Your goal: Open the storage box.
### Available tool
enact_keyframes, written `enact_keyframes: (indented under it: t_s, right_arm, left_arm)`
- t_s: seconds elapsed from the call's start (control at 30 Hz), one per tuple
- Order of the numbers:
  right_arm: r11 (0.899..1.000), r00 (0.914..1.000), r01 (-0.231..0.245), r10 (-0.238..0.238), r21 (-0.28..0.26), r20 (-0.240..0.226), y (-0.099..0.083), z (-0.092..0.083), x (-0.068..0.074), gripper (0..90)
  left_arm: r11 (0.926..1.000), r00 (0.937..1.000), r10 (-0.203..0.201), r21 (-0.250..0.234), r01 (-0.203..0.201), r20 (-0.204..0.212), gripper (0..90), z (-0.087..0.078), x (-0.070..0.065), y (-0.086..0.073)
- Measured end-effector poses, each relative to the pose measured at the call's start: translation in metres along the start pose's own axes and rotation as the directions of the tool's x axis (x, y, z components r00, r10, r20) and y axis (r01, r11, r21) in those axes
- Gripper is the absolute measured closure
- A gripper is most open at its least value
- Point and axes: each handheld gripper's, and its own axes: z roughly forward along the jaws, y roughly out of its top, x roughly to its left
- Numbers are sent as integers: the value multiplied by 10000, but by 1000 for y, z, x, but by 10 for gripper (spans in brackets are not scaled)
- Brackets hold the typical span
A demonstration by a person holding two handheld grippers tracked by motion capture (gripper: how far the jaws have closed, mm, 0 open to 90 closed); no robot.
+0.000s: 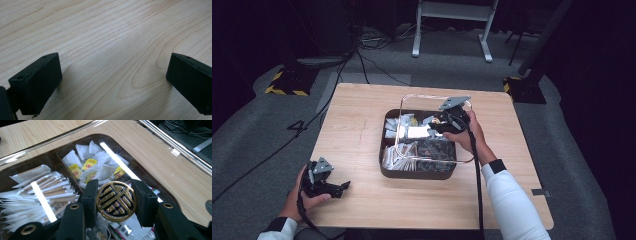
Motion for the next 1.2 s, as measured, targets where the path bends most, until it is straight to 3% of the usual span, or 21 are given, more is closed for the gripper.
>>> enact_keyframes:
  t_s: [0.3, 0.97, 1.2]
  right_arm:
    - [9997, 9999, -152, 152, -201, 18, -6, -16, -9, 592]
    - [9993, 9982, -288, 300, -244, 511, -24, -46, -25, 592]
    - [9982, 9962, -527, 546, -293, 680, -35, -59, -35, 591]
  left_arm:
    - [10000, 10000, -4, 1, 4, -1, 4, 0, 0, 0]
    - [10000, 10000, -2, 0, 2, -4, 5, 0, 0, 0]
    - [10000, 10000, -1, 2, 1, -2, 5, 0, 0, 0]
